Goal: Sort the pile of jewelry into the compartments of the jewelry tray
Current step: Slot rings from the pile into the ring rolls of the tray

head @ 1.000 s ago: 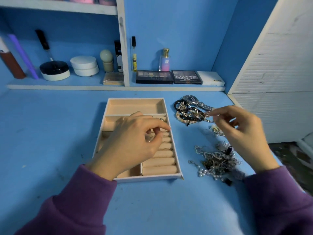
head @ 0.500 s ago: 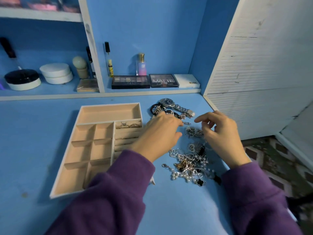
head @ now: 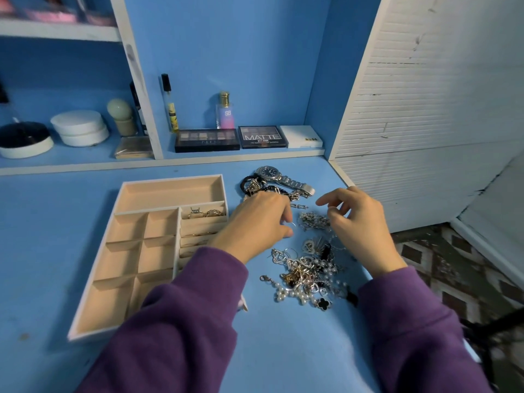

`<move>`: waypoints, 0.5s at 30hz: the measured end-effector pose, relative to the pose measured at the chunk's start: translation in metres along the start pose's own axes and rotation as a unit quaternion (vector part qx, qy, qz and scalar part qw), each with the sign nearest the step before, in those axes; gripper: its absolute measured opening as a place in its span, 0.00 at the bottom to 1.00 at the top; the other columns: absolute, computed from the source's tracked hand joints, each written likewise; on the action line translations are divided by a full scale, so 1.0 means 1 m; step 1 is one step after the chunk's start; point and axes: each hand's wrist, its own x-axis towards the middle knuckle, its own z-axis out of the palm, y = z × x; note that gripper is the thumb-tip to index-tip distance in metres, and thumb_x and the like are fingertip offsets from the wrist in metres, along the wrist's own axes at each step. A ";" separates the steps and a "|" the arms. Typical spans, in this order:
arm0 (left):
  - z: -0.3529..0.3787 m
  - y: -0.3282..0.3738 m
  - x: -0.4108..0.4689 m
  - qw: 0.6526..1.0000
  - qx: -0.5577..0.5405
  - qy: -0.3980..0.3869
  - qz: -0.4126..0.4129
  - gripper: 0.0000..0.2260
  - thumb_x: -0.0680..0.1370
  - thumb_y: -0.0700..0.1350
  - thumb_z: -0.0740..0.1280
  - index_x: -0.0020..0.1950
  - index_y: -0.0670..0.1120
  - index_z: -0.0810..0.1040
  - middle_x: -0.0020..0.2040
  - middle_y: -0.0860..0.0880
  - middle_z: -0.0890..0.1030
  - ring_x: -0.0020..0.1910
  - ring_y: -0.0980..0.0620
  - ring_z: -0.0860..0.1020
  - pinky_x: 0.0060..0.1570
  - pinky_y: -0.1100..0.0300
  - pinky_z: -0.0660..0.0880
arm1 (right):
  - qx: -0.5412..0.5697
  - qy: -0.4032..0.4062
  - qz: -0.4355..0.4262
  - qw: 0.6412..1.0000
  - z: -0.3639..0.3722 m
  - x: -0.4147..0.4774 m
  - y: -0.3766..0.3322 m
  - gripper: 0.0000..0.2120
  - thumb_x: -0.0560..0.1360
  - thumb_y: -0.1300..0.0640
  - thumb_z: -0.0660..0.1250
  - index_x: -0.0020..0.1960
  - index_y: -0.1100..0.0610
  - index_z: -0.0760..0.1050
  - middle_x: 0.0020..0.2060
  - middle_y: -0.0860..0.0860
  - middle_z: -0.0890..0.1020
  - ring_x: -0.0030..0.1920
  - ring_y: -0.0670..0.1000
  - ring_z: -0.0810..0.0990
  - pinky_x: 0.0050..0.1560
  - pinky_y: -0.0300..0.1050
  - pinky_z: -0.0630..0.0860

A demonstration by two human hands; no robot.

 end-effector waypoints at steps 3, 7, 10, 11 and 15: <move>-0.003 0.002 -0.007 1.000 -0.018 0.010 -0.002 0.05 0.71 0.44 0.72 0.41 0.50 0.76 0.38 0.53 0.80 0.39 0.54 0.78 0.45 0.54 0.76 | 0.004 -0.018 -0.010 1.000 -0.002 -0.001 -0.003 0.12 0.71 0.67 0.61 0.42 0.54 0.81 0.37 0.52 0.77 0.38 0.47 0.73 0.39 0.41 0.69; -0.011 0.001 -0.021 0.998 -0.045 0.034 0.000 0.04 0.72 0.44 0.71 0.41 0.51 0.77 0.35 0.55 0.79 0.36 0.57 0.77 0.41 0.57 0.76 | 0.065 -0.090 -0.024 0.994 -0.006 -0.004 -0.012 0.13 0.70 0.68 0.63 0.36 0.53 0.81 0.35 0.50 0.77 0.34 0.41 0.72 0.34 0.30 0.65; -0.018 -0.001 -0.033 0.996 -0.057 0.070 0.001 0.02 0.73 0.45 0.70 0.40 0.52 0.78 0.34 0.56 0.78 0.35 0.56 0.76 0.41 0.58 0.75 | 0.072 -0.166 -0.065 0.981 -0.007 -0.008 -0.017 0.12 0.69 0.65 0.66 0.37 0.50 0.81 0.37 0.49 0.79 0.40 0.45 0.73 0.39 0.32 0.65; -0.019 -0.002 -0.037 0.994 -0.062 0.085 -0.004 0.02 0.73 0.46 0.69 0.40 0.52 0.78 0.34 0.56 0.78 0.35 0.56 0.76 0.42 0.57 0.75 | 0.064 -0.191 -0.078 0.976 -0.007 -0.010 -0.018 0.09 0.69 0.63 0.68 0.39 0.49 0.81 0.37 0.48 0.79 0.41 0.45 0.73 0.40 0.32 0.66; -0.023 -0.010 -0.045 0.986 -0.080 0.146 -0.023 0.02 0.72 0.46 0.70 0.40 0.53 0.79 0.33 0.58 0.78 0.33 0.60 0.75 0.38 0.62 0.73 | -0.006 -0.227 -0.118 0.967 -0.007 -0.012 -0.014 0.02 0.68 0.56 0.73 0.40 0.50 0.81 0.39 0.49 0.77 0.46 0.48 0.72 0.47 0.37 0.67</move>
